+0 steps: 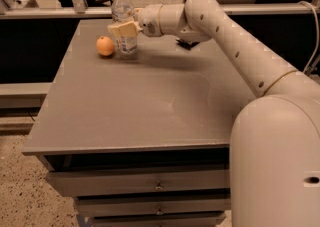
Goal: Move blue plastic bottle near orange
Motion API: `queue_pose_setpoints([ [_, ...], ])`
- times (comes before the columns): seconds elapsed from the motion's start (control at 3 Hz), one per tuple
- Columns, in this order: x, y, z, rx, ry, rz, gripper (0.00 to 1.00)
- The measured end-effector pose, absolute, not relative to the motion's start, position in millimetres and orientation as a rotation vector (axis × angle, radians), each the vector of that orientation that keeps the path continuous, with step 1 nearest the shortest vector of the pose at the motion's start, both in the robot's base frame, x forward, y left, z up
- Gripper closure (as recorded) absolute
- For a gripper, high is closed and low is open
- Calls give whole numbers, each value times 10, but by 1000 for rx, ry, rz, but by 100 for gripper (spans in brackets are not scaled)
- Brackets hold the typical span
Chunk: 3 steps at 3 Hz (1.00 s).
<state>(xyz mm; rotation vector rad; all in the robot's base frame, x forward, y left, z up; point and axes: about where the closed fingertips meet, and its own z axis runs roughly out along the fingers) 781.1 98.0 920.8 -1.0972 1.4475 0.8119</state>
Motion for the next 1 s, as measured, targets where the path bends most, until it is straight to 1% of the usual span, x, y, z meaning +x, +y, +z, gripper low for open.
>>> queue_pose_setpoints([
  [0.67,7833,1063,9107,-1090,1459,836,12],
  [1.0,7823,1054,9096,-1087,1456,840,0],
])
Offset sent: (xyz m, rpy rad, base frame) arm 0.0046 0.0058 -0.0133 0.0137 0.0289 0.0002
